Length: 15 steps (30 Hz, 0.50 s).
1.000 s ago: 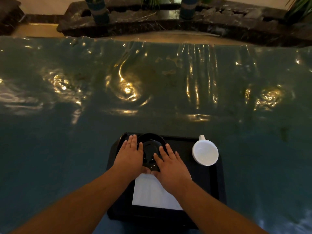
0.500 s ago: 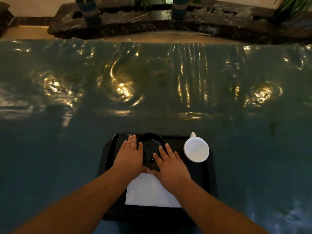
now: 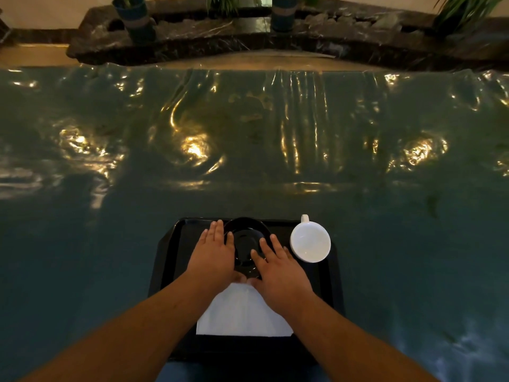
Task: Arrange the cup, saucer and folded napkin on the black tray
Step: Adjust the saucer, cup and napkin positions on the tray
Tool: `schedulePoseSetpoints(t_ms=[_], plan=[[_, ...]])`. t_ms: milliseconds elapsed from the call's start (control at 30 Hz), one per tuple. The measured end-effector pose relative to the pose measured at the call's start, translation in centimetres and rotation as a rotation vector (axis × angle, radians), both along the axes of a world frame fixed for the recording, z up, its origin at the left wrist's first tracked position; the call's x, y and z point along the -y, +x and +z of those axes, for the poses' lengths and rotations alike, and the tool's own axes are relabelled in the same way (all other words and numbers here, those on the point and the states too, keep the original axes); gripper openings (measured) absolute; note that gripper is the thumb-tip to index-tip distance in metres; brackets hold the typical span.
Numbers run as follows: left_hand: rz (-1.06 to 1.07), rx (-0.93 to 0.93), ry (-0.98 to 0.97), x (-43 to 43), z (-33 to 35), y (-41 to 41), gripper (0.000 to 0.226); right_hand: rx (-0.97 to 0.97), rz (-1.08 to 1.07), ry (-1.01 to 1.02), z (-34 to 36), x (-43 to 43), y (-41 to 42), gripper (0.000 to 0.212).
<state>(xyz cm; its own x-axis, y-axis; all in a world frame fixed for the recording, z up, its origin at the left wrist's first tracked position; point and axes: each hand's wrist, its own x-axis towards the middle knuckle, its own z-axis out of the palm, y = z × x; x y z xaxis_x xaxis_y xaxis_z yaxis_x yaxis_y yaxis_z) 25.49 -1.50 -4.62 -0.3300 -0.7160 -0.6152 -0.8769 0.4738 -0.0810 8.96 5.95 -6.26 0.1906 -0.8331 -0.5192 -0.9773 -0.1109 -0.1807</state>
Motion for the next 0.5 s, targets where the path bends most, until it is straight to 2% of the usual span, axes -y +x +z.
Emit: schedulePoseSetpoints(t_ms=[500], plan=[[0.010,0.005,0.010,-0.2,0.0,-1.3,0.116,-0.032,0.006,-0.016,-0.3,-0.5,-1.0,0.073]])
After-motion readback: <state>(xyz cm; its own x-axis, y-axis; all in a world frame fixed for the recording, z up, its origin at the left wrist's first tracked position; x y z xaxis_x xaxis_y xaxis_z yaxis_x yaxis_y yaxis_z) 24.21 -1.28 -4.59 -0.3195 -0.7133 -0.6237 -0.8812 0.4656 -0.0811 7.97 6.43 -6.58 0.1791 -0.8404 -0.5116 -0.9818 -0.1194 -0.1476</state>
